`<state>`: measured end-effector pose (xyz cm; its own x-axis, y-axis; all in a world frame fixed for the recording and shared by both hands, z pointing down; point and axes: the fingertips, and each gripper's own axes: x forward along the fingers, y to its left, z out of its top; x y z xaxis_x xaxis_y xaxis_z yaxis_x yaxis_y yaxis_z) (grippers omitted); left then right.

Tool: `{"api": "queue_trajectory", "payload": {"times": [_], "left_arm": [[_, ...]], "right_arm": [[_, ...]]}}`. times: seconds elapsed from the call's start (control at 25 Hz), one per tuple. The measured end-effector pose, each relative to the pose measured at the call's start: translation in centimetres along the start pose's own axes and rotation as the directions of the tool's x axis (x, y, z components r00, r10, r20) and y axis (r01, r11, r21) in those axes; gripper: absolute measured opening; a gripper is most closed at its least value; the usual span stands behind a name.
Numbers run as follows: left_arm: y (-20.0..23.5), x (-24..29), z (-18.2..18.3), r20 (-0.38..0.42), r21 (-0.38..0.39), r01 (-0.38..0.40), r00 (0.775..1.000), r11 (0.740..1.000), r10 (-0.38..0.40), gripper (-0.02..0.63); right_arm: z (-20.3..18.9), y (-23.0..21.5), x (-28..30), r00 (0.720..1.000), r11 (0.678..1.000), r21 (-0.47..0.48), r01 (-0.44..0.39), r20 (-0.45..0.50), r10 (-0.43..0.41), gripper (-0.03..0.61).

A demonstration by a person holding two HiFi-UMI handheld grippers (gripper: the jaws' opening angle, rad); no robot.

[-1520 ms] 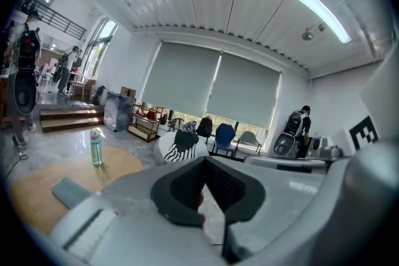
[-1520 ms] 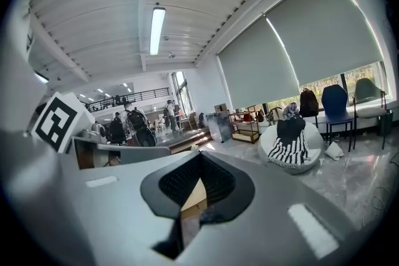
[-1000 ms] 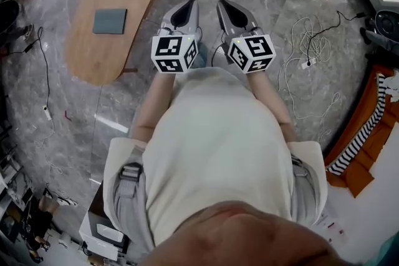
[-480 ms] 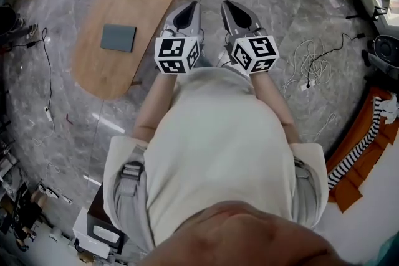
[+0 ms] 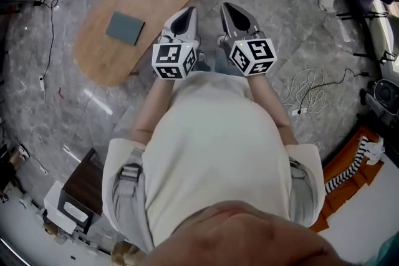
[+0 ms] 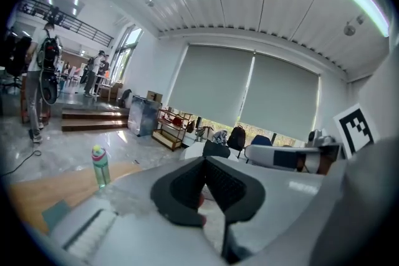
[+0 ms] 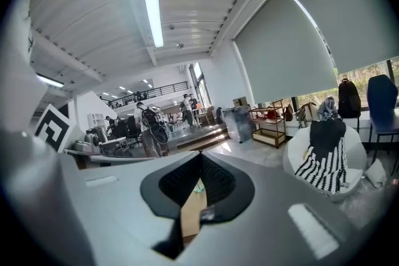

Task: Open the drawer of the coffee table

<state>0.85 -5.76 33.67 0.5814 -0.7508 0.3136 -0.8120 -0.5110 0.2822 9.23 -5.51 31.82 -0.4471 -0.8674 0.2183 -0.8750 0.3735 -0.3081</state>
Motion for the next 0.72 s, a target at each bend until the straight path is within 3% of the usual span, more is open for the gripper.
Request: {"api": "queue_trajectory", "payload": {"times": [0.2,0.32,0.52,0.72], "left_arm": [[1.8,1.6,0.4,0.030,-0.037,-0.129,0.991,0.991,0.130,0.002],[2.6,2.9,0.6,0.055,-0.087,-0.215,0.974,0.973,0.220,0.002],[2.9,4.1,-0.1,0.074,-0.177,-0.379,0.915,0.909,0.396,0.002],[3.4,4.0,-1.3,0.070,-0.233,-0.491,0.852,0.839,0.518,0.002]], "right_arm": [[0.3,-1.7,3.0,0.991,0.992,-0.025,-0.123,-0.054,0.122,-0.002],[0.7,-2.6,4.8,0.972,0.974,-0.065,-0.216,-0.104,0.209,-0.002],[1.1,-4.0,6.7,0.916,0.921,-0.092,-0.378,-0.181,0.358,-0.002],[0.4,-5.5,8.5,0.873,0.882,-0.095,-0.461,-0.227,0.432,-0.002]]}}
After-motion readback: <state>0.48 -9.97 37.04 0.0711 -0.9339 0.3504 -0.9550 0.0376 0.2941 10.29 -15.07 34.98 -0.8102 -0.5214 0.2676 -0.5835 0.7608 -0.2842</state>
